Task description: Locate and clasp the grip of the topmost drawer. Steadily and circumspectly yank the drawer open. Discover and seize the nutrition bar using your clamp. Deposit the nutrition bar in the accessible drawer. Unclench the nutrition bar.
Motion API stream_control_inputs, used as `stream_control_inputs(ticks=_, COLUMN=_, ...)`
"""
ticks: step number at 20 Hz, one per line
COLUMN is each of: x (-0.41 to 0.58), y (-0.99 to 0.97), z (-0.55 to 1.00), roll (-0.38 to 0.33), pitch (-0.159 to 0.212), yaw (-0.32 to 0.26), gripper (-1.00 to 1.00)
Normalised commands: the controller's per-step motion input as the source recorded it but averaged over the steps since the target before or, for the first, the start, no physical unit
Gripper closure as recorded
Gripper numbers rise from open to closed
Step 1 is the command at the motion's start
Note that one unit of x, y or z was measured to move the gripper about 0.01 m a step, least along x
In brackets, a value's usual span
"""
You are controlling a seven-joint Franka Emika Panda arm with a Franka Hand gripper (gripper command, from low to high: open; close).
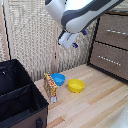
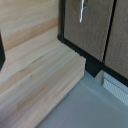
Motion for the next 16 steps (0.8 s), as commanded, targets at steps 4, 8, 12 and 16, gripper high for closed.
stream_control_inputs(ticks=4, x=0.000, y=-0.16, z=0.02, roll=-0.208, pitch=-0.140, yaw=0.187, gripper=-1.00)
stream_control_inputs(ticks=8, x=0.000, y=-0.25, z=0.02, roll=-0.191, pitch=-0.130, yaw=0.163, gripper=-1.00)
stream_control_inputs(ticks=12, x=0.068, y=-0.55, z=0.10, roll=-0.248, pitch=-0.016, yaw=0.020, gripper=-1.00)
stream_control_inputs(ticks=16, x=0.238, y=-0.58, z=0.13, roll=-0.291, pitch=0.026, yaw=-0.069, gripper=-1.00)
